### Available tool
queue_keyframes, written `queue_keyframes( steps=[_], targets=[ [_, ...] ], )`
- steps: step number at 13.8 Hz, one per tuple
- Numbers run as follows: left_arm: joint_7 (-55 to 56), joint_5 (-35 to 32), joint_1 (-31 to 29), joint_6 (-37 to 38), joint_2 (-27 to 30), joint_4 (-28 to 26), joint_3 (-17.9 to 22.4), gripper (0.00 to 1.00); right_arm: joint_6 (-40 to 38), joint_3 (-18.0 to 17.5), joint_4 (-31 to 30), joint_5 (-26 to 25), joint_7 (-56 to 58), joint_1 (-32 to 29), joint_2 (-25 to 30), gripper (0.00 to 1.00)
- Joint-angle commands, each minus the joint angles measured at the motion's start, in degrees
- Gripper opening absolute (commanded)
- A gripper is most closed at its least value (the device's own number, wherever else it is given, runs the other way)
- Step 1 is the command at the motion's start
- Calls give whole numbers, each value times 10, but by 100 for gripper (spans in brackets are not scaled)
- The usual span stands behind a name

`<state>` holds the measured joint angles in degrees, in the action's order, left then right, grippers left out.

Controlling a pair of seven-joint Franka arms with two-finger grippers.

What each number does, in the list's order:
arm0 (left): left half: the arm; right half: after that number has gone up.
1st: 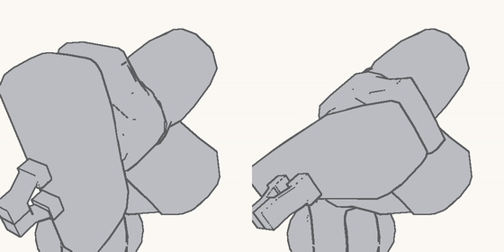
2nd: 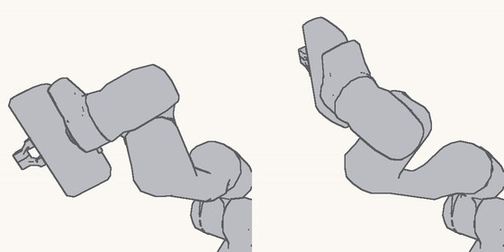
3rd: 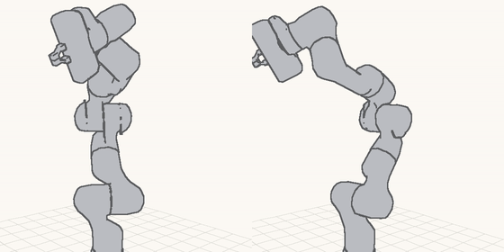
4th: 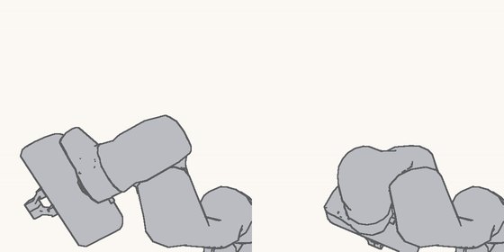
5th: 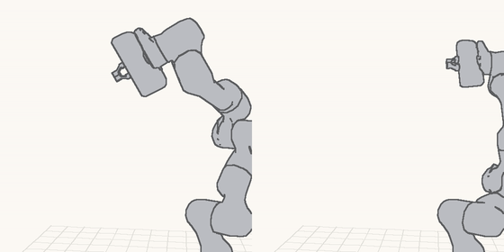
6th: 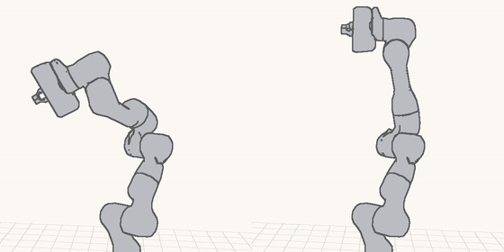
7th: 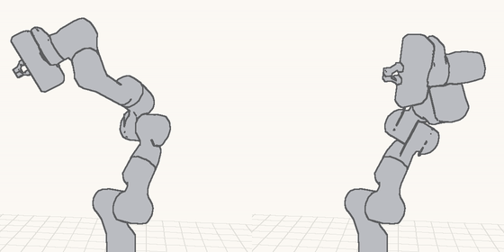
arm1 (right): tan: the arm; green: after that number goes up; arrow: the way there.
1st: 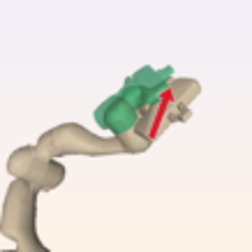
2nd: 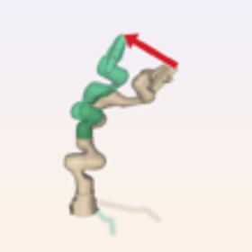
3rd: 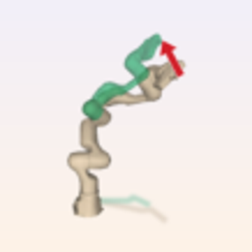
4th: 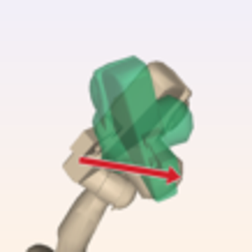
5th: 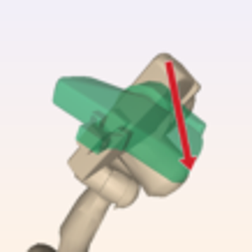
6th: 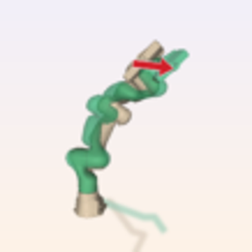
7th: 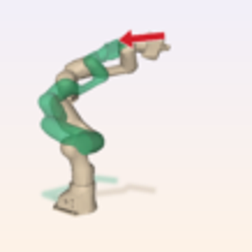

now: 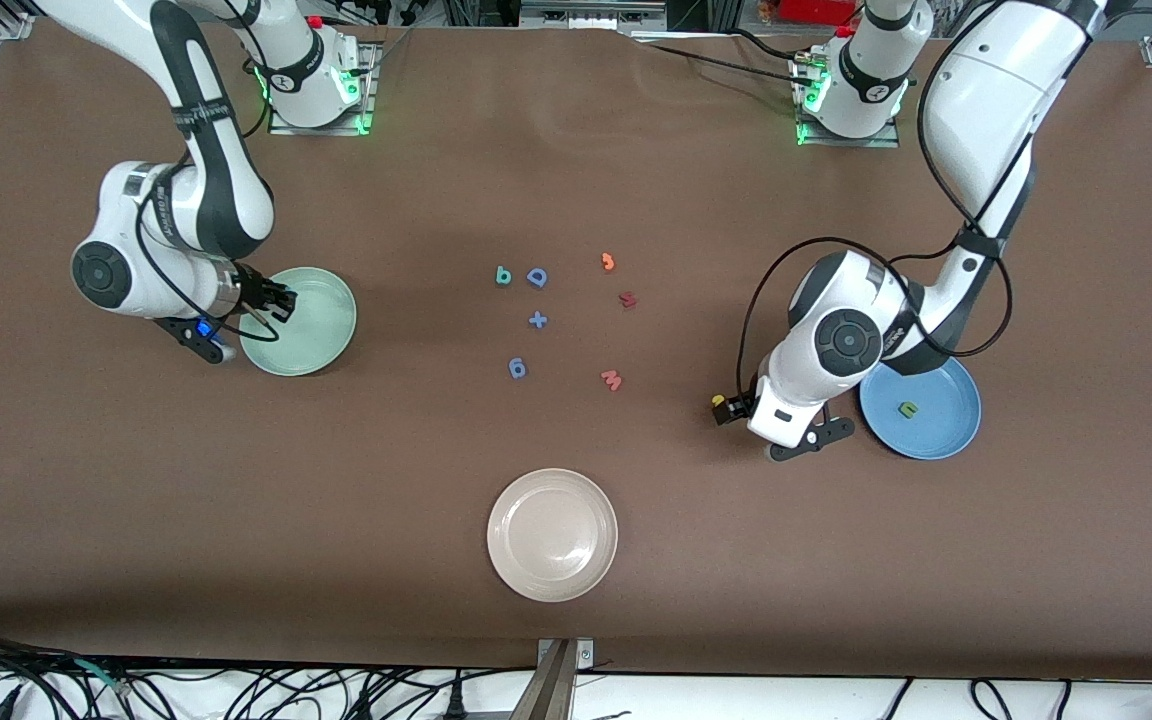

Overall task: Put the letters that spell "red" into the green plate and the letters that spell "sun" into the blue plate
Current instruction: 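Place the teal letter on the green plate with the right gripper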

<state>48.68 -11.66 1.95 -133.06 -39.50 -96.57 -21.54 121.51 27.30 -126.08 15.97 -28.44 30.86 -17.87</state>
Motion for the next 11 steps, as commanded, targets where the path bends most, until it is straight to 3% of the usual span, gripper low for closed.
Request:
queue_keyframes(
  steps=[1,6,7,9,10,11],
  targets=[
    [4,9,11,-55,-25,-2,4,100,43,-4,-21,19,17,2,-22,0],
    [6,9,17,-78,-41,-17,4,100,78,-16,-29,38,21,2,-49,0],
    [7,9,17,-78,-43,-24,4,100,77,-16,-29,39,21,2,-49,10],
    [14,9,17,-74,-40,-44,4,100,77,-16,-29,39,22,2,-48,66],
    [15,9,18,-74,-39,-50,4,100,76,-16,-29,39,21,2,-45,82],
    [16,9,19,-73,-38,-51,4,100,71,-16,-27,39,21,2,-41,89]
  ],
)
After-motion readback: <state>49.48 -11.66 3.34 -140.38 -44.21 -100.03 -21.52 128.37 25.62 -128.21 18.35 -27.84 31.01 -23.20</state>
